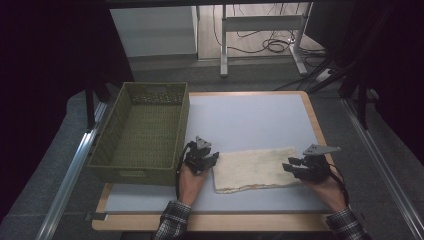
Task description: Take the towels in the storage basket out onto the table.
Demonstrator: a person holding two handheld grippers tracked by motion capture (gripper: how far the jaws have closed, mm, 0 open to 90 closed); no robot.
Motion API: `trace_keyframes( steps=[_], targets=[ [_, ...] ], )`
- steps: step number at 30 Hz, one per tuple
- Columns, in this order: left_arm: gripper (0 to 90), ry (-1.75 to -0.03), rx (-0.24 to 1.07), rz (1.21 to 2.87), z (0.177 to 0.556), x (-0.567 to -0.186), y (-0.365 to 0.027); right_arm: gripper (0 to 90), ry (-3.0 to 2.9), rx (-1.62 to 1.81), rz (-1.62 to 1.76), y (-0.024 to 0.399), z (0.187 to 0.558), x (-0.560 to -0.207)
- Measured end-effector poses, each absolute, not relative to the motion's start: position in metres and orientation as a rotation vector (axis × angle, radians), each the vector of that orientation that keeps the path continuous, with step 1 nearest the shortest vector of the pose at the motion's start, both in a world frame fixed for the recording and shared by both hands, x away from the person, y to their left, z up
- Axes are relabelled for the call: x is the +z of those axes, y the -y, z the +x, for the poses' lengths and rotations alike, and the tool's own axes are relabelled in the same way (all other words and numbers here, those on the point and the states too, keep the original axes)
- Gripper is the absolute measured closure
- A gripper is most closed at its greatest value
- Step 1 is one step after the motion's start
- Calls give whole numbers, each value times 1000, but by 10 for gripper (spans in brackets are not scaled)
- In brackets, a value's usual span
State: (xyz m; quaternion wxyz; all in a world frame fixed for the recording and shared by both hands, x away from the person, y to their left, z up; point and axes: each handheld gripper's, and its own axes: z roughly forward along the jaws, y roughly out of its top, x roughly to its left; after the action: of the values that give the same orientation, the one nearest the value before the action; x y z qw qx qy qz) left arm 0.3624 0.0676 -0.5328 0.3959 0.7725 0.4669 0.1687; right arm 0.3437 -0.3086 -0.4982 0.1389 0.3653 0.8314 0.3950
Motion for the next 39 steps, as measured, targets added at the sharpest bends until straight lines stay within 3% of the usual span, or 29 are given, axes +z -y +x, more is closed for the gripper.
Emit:
trace_keyframes(
  steps=[25, 39],
  targets=[
    [585, -1183, 454, 2010, 362, -543, -64, 558, -2577, 1223, 859, 236, 316, -515],
    [584, -1183, 447, 2010, 362, -543, -65, 564, -2685, 1291, 690, 169, 307, -517]
  ],
)
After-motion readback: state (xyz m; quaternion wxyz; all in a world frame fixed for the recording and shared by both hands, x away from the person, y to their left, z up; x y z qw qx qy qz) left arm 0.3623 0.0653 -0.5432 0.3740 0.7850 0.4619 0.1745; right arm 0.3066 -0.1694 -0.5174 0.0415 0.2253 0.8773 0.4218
